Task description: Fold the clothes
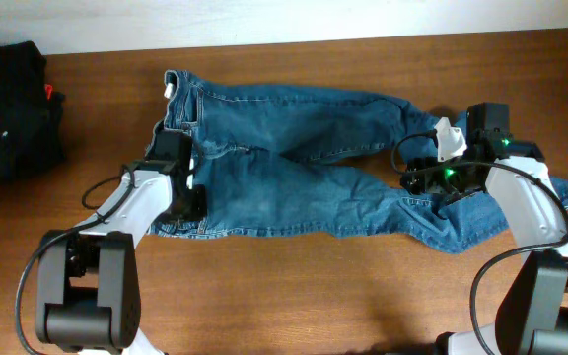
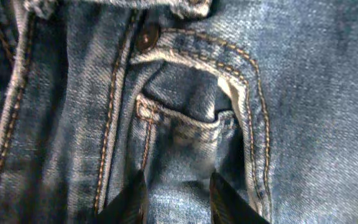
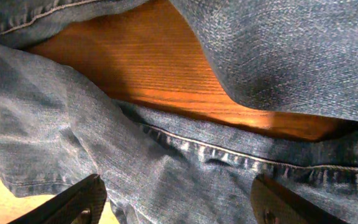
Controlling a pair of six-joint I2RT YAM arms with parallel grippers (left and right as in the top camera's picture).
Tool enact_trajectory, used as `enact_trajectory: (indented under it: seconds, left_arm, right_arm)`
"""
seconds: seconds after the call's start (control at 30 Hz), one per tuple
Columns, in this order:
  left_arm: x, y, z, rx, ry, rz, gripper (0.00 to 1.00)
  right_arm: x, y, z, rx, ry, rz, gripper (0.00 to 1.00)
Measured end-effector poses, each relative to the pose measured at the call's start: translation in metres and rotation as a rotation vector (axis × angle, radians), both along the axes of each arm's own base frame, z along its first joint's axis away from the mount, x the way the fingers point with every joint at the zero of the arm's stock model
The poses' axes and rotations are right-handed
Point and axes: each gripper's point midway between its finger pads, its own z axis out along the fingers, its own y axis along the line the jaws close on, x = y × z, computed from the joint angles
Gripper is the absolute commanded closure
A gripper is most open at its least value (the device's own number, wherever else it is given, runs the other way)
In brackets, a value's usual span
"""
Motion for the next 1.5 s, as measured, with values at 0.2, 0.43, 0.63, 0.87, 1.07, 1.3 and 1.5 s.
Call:
enact_trajectory:
  seconds: [0.2,0.43,0.63,0.87,1.07,1.3,1.5]
  left_arm:
    - [-0.017,0.016,-0.001,0.028,0.071,0.07,0.72]
    - [-0.04,0.063,-0.001,0.028,0.159,0.231,0.8]
    - [-0.054,0.09,-0.002,0.022,0.196,0.332,0.83]
    - [-0.062,0.091,0.001,0.022,0.222,0.341,0.92]
    - [-0.042,0.094,0.047,0.014,0.031,0.362,0.75]
    - [0.018,0.086,0.124,-0.074,-0.375,0.347,0.62]
    - [0.057,0.063,0.122,-0.122,-0.475,0.268,0.62]
  right_arm:
    - [0.001,0.0,0.0,-0.002,-0.005,0.001,0.2]
    - [0.002,0.0,0.0,-0.003,-0.008,0.0,0.2]
    - [0.002,0.0,0.0,-0.002,-0.007,0.001,0.2]
    - [0.002,0.0,0.0,-0.002,-0.007,0.001,0.2]
    - [0.002,0.0,0.0,-0.002,-0.007,0.001,0.19]
    - [0.003,-0.001,0.001,-0.004,-0.015,0.0,0.19]
    - [0.004,-0.001,0.001,-0.004,-0.018,0.001,0.13]
